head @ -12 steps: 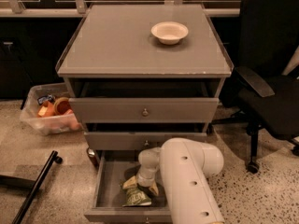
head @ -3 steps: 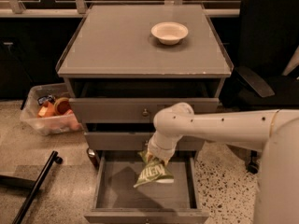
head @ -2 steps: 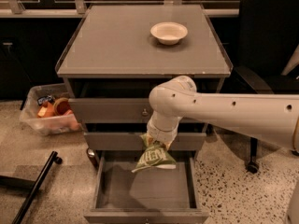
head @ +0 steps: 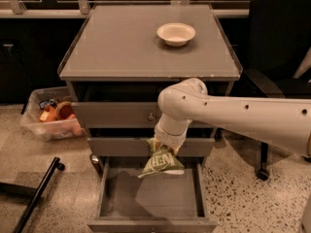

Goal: Pick green jalapeno chip bag from bottom drawer and place on counter

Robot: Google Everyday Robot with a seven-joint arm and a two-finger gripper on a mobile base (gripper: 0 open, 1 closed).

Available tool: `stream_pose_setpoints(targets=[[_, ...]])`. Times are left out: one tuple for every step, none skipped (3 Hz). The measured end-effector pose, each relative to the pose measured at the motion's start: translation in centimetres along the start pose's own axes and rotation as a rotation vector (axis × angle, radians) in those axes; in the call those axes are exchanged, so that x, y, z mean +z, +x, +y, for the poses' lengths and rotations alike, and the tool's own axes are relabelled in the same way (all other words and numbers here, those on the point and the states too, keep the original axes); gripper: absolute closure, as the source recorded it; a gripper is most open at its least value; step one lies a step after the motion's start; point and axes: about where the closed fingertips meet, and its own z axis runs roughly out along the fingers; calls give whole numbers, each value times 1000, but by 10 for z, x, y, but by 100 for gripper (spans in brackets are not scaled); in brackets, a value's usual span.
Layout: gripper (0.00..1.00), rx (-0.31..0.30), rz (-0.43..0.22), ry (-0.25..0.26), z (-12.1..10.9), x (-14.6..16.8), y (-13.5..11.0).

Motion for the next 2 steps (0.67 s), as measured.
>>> stream_pose_setpoints(targets=[[100, -12, 30, 106, -13, -61, 4], [100, -63, 80, 237, -40, -151, 2]])
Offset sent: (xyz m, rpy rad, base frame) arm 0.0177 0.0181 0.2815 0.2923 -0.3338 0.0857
